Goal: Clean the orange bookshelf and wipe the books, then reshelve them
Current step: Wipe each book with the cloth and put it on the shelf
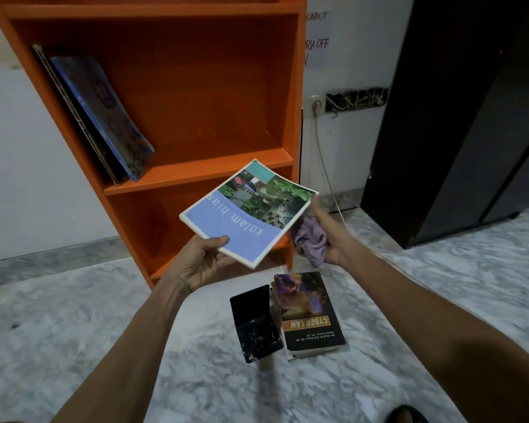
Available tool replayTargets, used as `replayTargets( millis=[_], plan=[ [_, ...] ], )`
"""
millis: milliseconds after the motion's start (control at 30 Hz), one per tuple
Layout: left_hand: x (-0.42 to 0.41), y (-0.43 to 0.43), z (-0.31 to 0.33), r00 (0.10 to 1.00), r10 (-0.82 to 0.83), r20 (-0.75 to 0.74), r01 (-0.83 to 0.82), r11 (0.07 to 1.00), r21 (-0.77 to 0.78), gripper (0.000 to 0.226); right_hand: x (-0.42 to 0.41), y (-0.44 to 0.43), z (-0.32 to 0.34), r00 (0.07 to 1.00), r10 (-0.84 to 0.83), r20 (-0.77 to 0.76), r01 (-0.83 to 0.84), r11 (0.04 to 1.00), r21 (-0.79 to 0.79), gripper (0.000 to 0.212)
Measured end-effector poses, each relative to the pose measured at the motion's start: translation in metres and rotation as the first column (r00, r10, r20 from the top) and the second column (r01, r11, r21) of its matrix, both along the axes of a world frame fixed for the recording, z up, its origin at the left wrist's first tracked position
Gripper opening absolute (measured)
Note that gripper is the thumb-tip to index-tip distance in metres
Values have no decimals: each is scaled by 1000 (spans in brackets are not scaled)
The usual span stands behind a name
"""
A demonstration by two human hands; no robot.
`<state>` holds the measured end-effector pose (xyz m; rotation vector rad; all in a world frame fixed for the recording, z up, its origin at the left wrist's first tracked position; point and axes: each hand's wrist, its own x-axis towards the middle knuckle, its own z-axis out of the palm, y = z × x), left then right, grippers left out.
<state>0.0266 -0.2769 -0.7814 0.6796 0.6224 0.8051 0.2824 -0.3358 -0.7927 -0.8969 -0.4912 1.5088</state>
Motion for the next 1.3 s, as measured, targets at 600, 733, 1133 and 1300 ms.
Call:
replayTargets(
  millis=[600, 733, 1133, 1300],
  plan=[
    [-6, 3, 27, 980, -92, 178, 114, 987, -115, 85, -52, 4, 37, -442, -541, 715, -524, 803, 284, 50],
    [-11, -3, 24, 998, 63, 6, -62, 989, -138, 52, -50, 1, 31, -569, -617, 543, -626, 754, 201, 53],
    [9, -17, 18, 1000, 28, 11, -26, 993, -117, 20, -93, -5, 60, 39, -355, 934, -357, 868, 345, 39],
    [7, -10, 6, 992, -73, -101, 75, 997, 19, 37, -98, 25, 26, -222, -457, 861, -461, 828, 320, 46]
  ],
)
